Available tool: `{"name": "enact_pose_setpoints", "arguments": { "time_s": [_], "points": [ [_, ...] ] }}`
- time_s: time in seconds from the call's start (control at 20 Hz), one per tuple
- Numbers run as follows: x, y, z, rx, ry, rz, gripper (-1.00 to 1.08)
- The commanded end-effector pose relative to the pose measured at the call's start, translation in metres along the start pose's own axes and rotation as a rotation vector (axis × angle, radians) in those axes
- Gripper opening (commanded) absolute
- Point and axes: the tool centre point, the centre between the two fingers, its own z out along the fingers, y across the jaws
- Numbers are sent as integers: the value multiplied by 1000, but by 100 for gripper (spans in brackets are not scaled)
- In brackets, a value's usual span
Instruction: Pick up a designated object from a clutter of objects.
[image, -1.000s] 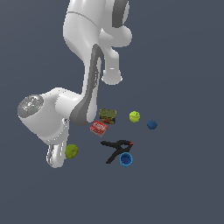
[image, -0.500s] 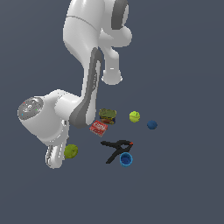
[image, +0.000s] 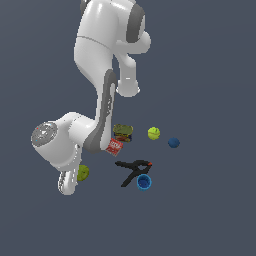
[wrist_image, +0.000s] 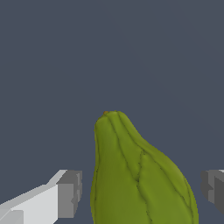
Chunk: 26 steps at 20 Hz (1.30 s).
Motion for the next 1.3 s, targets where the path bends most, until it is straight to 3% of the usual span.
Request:
{"name": "enact_pose_setpoints", "arguments": {
  "time_s": [0.0, 0.1, 0.15, 0.8, 1.25],
  "points": [
    [0, -1, 4, 2, 1, 0, 100],
    [0, -2, 4, 2, 1, 0, 100],
    [0, -2, 4, 2, 1, 0, -100],
    [-1, -1, 3, 2, 1, 0, -100],
    [-20, 8, -16, 2, 0, 0, -100]
  ]
}}
